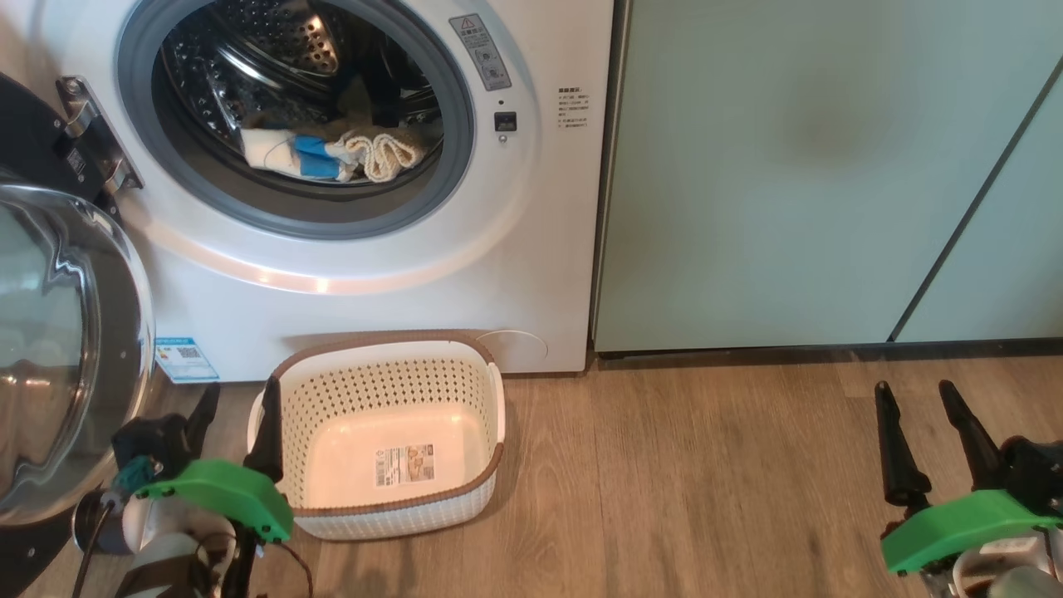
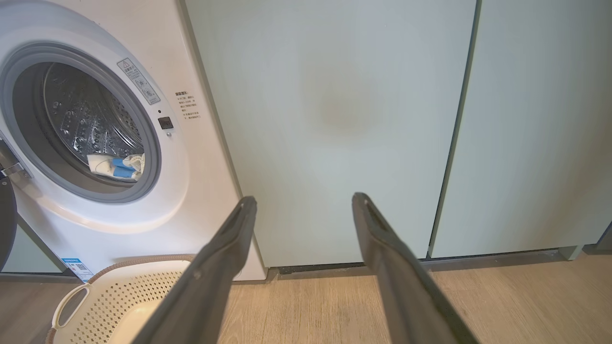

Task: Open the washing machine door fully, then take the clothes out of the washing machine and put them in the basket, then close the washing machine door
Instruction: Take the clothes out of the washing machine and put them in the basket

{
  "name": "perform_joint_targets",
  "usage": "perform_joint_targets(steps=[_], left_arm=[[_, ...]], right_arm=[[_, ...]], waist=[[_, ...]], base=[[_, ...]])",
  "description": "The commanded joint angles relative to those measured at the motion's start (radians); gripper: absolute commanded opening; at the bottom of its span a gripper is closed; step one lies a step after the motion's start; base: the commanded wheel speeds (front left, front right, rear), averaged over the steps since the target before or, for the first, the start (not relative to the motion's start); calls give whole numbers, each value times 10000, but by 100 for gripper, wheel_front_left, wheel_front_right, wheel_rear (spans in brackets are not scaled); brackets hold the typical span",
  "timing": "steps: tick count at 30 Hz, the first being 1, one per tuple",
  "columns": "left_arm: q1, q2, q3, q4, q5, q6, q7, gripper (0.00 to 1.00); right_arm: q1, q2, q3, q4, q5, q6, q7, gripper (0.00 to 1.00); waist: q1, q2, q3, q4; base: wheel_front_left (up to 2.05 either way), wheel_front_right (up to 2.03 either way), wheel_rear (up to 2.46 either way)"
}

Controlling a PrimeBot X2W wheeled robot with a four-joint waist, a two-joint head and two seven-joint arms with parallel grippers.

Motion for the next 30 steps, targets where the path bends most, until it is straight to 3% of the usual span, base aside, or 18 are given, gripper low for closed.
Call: perform_joint_targets(steps=[1,14,30], left_arm=[[-437,206,322,-251,-55,1,-61,100],[-544,225,342,-338,-247,-10,-61,100],[-597,346,116,-407,-364,-12,-61,100]], right_arm=[[-280,-96,149,-290,-72,-27,-97,100],[-280,-150,180,-297,-46,-27,-97,100],[-259,-86,183,-320,-60,-27,-97,100]], waist=[[0,-1,0,1],[0,-1,77,55],[0,-1,234,84]], base=[[0,0,0],[33,-33,0],[181,-181,0]])
